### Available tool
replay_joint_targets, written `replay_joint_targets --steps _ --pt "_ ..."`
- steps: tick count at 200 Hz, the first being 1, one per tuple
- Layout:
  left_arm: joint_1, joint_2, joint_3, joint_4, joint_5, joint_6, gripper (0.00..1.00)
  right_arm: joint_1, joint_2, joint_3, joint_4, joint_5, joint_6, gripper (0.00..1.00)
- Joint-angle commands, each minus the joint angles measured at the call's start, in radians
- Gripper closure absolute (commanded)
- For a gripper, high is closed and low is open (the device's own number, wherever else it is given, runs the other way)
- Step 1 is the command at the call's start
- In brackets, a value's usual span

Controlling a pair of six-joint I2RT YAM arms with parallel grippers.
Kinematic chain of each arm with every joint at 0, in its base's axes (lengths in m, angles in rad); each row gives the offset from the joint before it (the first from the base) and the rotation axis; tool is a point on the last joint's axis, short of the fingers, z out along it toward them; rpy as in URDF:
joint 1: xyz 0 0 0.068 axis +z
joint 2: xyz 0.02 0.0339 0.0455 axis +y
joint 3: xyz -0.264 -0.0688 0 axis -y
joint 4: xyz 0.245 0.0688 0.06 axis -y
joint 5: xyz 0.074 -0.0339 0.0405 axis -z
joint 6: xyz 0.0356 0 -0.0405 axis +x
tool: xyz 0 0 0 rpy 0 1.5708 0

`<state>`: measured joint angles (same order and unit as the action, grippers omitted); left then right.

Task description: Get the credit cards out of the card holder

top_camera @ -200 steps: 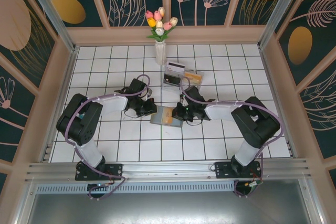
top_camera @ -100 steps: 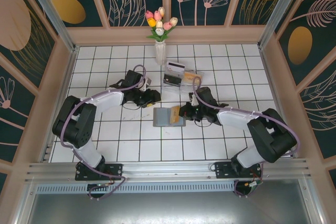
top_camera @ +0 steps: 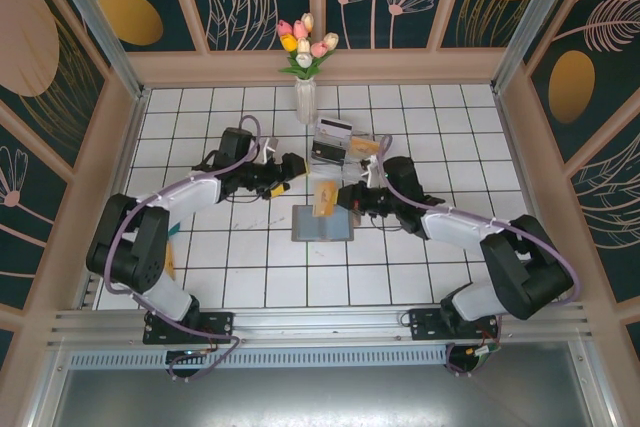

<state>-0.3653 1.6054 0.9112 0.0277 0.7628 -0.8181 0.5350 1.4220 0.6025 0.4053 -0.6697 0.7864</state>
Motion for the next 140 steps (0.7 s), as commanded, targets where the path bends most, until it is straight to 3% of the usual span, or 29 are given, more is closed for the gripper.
replay_joint_targets --steps 1,61,140 --pt "0.006 -0.038 0.048 0.074 0.082 -0.044 0.01 -0.032 0.029 0.064 0.196 -0.095 0.048 1.0" --pt "0.023 -0.085 0.011 0.255 0.203 -0.108 0.15 -0.069 0.12 0.206 0.348 -0.22 0.14 1.0" --pt "0.041 -0.102 0.005 0.431 0.247 -0.224 0.55 -0.072 0.176 0.282 0.39 -0.354 0.186 1.0"
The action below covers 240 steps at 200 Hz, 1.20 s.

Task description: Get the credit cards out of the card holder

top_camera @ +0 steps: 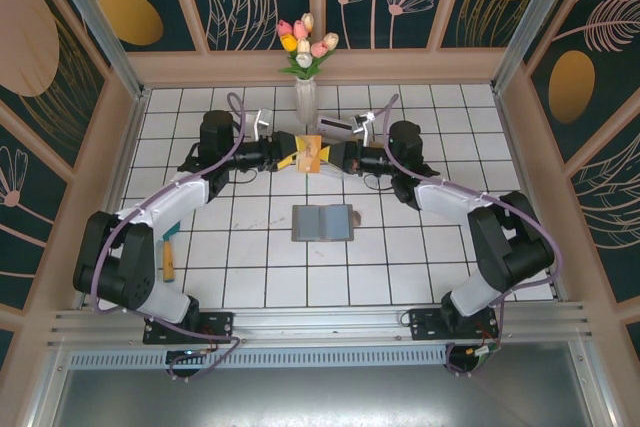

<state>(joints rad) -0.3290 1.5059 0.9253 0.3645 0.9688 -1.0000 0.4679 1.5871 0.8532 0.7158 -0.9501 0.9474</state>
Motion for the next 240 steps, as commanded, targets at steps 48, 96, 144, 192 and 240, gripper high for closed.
replay_joint_targets --steps 48,96,144,192,240 --pt "0.005 -0.009 -0.022 0.212 0.057 -0.115 0.93 -0.006 0.008 0.022 0.13 -0.058 0.071 0.99" --pt "0.005 -0.033 -0.036 0.235 0.023 -0.14 1.0 0.005 0.011 -0.019 0.295 0.079 0.218 0.63" --pt "0.004 -0.027 -0.059 0.331 -0.024 -0.24 1.0 0.034 0.055 0.031 0.296 0.102 0.227 0.66" --pt "0.005 -0.015 -0.059 0.322 -0.029 -0.244 1.0 0.043 0.088 0.05 0.337 0.096 0.254 0.77" --pt "0.006 -0.009 -0.05 0.285 -0.043 -0.23 1.0 0.048 0.094 0.071 0.327 0.077 0.24 0.94"
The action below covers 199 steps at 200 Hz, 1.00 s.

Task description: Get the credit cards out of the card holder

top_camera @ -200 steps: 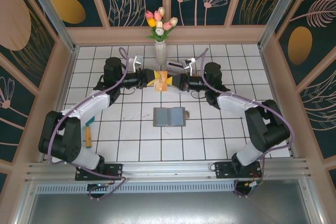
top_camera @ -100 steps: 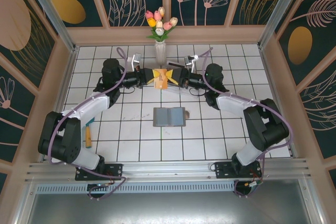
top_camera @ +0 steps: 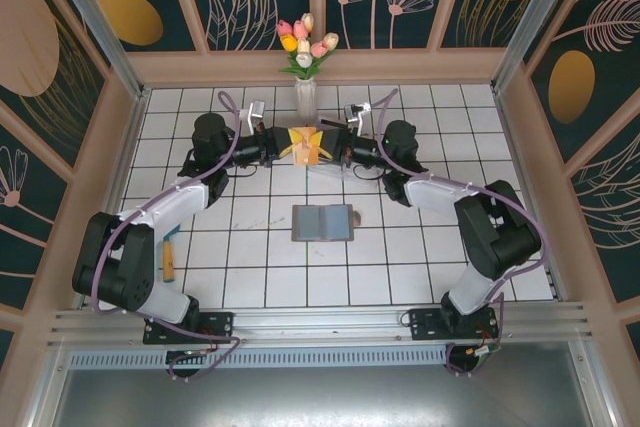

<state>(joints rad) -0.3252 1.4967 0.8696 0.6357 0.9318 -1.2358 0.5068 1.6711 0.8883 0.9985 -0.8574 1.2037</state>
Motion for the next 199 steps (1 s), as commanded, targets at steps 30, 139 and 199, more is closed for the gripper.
replay_joint_targets --steps 30,139,199 --pt "0.016 0.01 0.02 -0.163 -0.055 0.079 0.76 -0.006 -0.029 0.049 -0.114 -0.012 -0.148 1.0" --pt "0.107 -0.004 0.072 -0.78 -0.424 0.55 0.01 -0.221 -0.354 0.11 -0.977 0.3 -0.979 1.0" --pt "0.106 -0.034 0.091 -0.842 -0.485 0.611 0.02 -0.241 -0.393 0.152 -1.1 0.286 -1.382 1.0"
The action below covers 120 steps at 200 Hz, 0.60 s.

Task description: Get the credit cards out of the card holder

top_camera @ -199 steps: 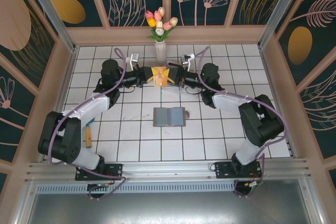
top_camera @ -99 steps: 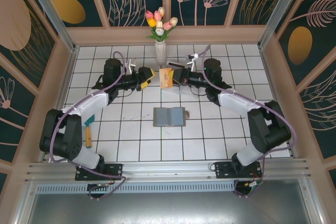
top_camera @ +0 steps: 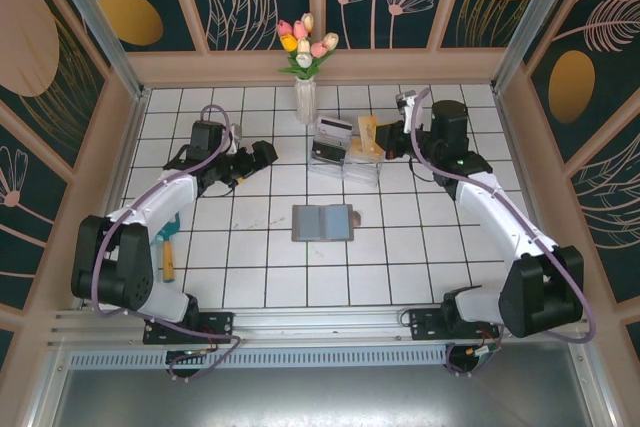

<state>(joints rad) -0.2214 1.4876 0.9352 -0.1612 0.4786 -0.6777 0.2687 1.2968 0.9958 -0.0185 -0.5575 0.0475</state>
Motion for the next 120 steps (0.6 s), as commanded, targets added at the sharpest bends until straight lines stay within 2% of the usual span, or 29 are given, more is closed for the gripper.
replay_joint_targets --steps 1,65,120 --pt "0.002 -0.025 0.025 -0.045 -0.032 0.053 0.01 -0.003 -0.018 0.045 -0.085 -0.015 -0.228 1.0" --pt "0.003 -0.021 0.031 -0.063 -0.049 0.058 0.02 -0.003 0.112 0.168 -0.281 -0.033 -0.489 1.0" --pt "0.002 0.008 0.03 -0.065 -0.025 0.082 0.01 -0.001 0.272 0.278 -0.38 0.017 -0.717 1.0"
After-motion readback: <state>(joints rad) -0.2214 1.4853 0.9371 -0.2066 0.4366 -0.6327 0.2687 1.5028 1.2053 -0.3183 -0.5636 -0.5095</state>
